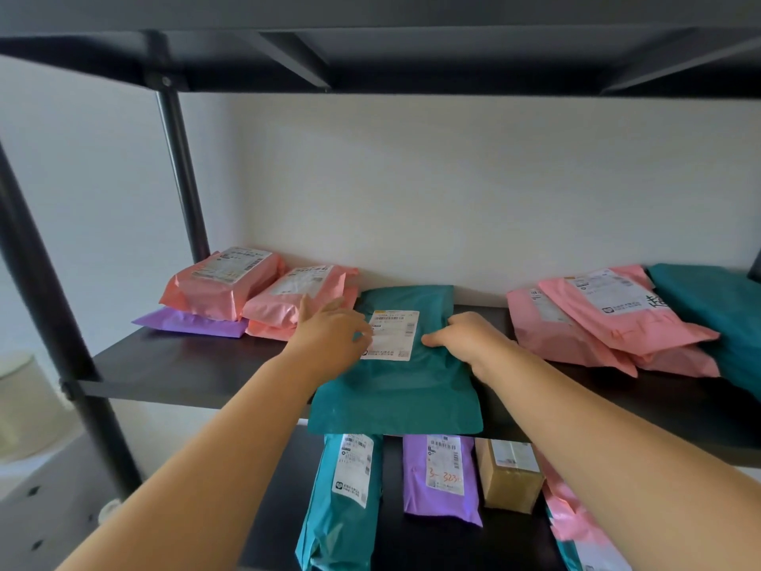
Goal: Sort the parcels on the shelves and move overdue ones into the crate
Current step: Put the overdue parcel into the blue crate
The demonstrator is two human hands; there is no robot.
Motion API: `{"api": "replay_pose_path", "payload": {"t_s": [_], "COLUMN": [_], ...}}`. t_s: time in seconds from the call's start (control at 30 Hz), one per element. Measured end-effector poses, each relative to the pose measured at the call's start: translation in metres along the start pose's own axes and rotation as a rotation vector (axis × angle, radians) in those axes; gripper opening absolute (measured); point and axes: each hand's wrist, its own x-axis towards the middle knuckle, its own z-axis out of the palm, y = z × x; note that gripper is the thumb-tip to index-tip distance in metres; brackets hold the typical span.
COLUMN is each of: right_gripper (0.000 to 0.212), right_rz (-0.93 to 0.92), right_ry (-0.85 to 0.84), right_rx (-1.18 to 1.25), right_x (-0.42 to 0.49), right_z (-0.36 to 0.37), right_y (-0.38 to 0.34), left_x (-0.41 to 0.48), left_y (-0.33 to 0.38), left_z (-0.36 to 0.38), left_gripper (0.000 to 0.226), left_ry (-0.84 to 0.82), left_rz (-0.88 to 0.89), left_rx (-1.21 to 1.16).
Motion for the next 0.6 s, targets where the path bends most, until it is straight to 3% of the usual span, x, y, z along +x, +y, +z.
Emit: {"api": "replay_pose_path", "payload": {"t_s": [0.27,0.6], "right_gripper": [0.029,0.036], "right_rz": [-0.131,-0.252], "right_ry": [0.013,0.076], "right_rx": [-0.465,-0.341], "right_x": [-0.012,-0.035], "right_z": [0.000,-0.053], "right_y": [-0.014,-0.020], "left_x": [-0.002,0.017], "left_y": [0.001,0.047], "left_z": [-0.002,-0.011], "left_gripper": [0.032,0.037], "left_ry": [-0.027,0.090], "left_rz": [-0.012,0.099], "left_rx": [0.036,-0.024]}}
